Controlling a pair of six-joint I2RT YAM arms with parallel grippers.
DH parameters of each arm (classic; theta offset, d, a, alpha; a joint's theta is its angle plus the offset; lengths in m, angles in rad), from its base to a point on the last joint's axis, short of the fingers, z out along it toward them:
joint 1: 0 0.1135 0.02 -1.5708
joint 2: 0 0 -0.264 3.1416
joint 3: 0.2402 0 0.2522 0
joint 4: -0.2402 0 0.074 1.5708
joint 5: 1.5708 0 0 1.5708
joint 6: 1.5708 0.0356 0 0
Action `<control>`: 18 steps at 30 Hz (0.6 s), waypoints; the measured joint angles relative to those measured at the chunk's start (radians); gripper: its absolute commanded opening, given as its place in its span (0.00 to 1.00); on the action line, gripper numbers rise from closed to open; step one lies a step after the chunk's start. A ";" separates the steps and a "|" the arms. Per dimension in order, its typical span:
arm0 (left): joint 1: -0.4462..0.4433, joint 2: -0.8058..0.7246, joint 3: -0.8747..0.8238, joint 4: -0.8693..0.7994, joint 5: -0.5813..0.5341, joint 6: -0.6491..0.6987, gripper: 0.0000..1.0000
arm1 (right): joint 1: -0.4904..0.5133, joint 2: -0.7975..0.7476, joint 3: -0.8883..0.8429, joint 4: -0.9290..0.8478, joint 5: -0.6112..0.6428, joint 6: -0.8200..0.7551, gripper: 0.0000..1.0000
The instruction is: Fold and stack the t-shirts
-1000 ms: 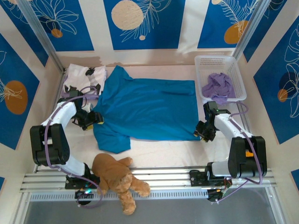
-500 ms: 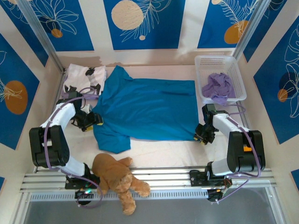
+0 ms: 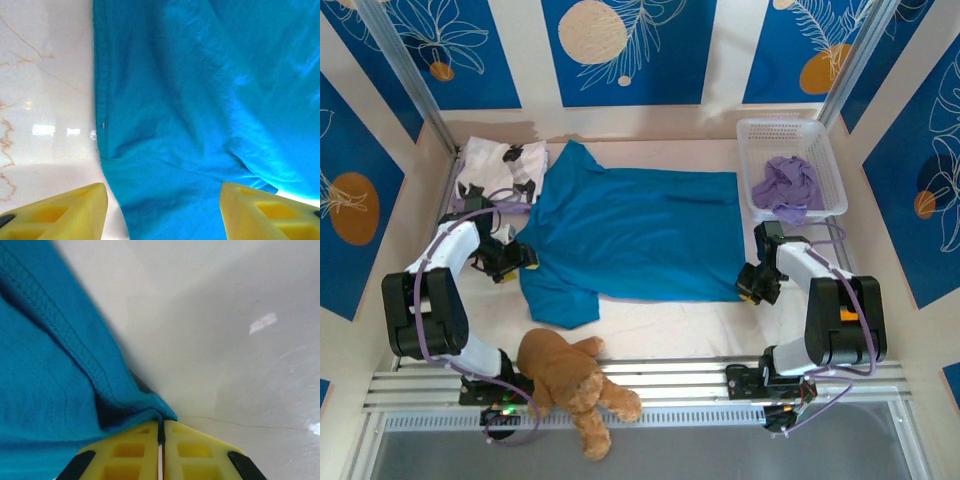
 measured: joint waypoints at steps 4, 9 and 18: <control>0.001 0.000 0.000 0.000 -0.003 0.003 0.58 | -0.003 0.002 0.013 0.004 -0.010 -0.008 0.00; 0.002 0.001 -0.002 -0.007 -0.008 0.002 0.57 | -0.005 -0.010 0.012 0.013 -0.042 -0.004 0.00; 0.002 0.051 -0.010 -0.019 -0.018 0.001 0.42 | -0.007 -0.014 0.013 0.011 -0.066 -0.015 0.00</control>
